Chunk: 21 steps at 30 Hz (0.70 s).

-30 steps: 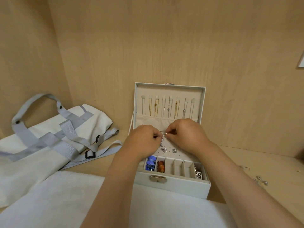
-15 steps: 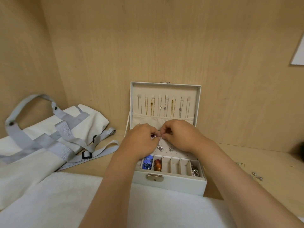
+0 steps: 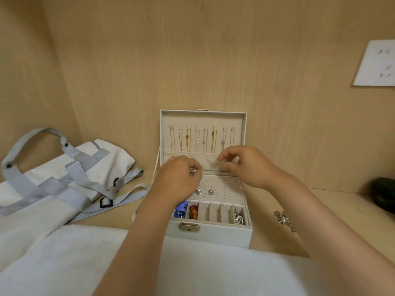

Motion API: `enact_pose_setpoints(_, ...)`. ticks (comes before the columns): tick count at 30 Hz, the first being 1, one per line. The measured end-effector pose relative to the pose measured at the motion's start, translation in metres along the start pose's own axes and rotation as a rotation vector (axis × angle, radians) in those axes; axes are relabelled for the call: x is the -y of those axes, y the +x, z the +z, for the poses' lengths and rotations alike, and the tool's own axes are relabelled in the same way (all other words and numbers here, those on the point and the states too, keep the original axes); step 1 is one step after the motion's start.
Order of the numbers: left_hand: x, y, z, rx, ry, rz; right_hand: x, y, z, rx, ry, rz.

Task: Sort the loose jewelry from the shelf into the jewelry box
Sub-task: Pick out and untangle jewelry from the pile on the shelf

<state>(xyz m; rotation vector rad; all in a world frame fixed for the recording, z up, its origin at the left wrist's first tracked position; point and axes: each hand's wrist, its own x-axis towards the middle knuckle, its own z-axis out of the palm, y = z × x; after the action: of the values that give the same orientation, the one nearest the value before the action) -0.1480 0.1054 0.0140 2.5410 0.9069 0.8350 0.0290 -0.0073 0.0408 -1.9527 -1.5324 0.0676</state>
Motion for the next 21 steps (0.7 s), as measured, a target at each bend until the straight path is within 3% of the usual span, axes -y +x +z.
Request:
enact_pose_setpoints(4,-0.035,-0.004,0.008,-0.007,-0.064,0.11,-0.034,-0.031,-0.037,0.005,-0.073,0.04)
enact_pose_setpoints(10,-0.11,-0.005,0.041,0.134,-0.093,0.253,-0.08,-0.083,-0.06,0.169,-0.178,0.162)
enact_pose_setpoints(16,-0.148,0.0,0.083,0.42,0.044,0.235,-0.103,-0.102,-0.063,0.232,-0.118,0.227)
enact_pose_setpoints(21,-0.144,0.002,0.101,0.471,0.135,0.225,-0.114,-0.098,-0.058,0.262,-0.034,0.203)
